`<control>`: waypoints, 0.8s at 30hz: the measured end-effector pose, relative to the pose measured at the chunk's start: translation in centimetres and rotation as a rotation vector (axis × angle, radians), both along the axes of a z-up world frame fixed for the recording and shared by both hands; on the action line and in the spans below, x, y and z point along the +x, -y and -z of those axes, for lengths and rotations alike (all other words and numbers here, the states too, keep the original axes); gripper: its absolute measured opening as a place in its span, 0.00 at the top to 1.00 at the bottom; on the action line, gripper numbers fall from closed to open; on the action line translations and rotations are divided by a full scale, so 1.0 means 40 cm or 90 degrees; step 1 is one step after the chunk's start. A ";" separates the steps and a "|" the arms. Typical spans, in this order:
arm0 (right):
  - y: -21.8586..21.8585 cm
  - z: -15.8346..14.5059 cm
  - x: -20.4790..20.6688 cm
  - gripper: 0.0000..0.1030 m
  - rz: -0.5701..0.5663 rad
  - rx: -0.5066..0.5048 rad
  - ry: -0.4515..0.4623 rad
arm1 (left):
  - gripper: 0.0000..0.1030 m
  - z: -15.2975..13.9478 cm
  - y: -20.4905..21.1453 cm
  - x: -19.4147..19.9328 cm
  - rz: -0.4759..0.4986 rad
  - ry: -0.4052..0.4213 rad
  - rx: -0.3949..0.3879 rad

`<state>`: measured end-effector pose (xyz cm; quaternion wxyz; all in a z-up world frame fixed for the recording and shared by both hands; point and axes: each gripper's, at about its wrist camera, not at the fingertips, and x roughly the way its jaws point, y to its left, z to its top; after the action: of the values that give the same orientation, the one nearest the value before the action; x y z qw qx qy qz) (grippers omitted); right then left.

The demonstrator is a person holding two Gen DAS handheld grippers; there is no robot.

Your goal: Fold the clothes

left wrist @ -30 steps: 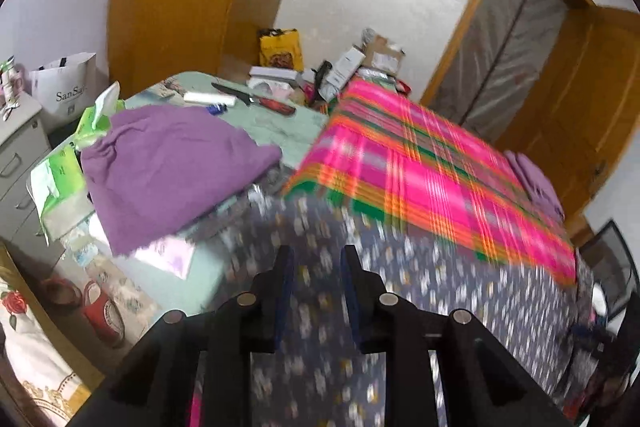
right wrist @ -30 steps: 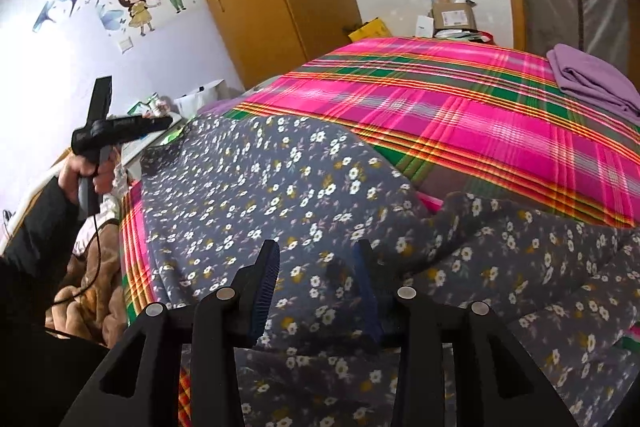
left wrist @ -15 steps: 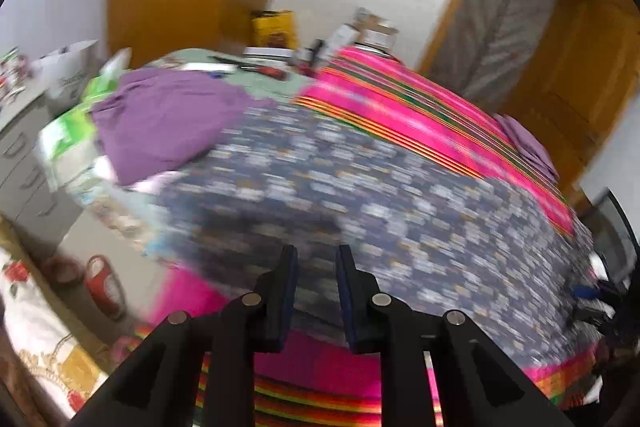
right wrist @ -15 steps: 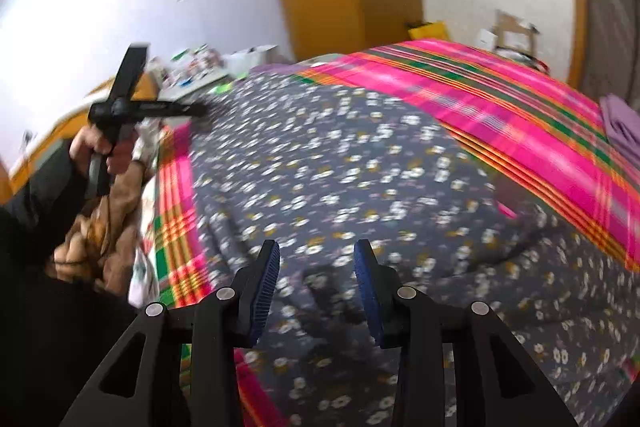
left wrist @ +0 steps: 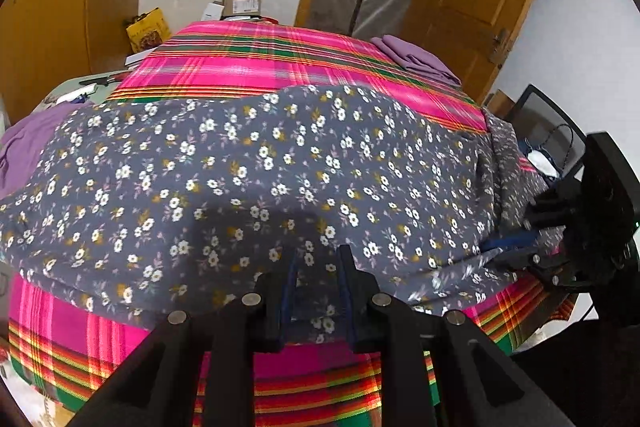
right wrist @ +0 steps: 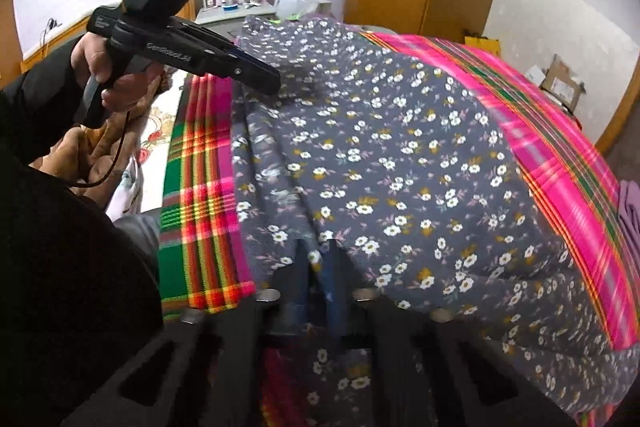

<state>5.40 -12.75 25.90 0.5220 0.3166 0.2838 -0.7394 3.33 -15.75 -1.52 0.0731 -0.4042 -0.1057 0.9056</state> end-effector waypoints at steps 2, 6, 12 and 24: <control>-0.006 -0.005 0.011 0.96 -0.010 -0.007 -0.003 | 0.81 -0.009 0.006 0.008 -0.007 -0.003 0.002; -0.014 -0.005 0.037 1.00 -0.043 -0.019 0.021 | 0.81 -0.012 0.001 0.007 -0.004 -0.005 0.003; -0.023 -0.008 0.029 0.99 -0.024 -0.041 0.035 | 0.81 0.005 -0.046 -0.022 0.017 0.011 0.015; -0.337 -0.091 -0.208 0.64 0.423 -0.176 0.075 | 0.81 0.001 -0.156 -0.106 0.084 0.005 0.048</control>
<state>-2.92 0.75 29.54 0.3068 0.3599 0.0323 -0.8805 -0.91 -9.50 -1.54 0.1470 -0.4111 -0.1132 0.8925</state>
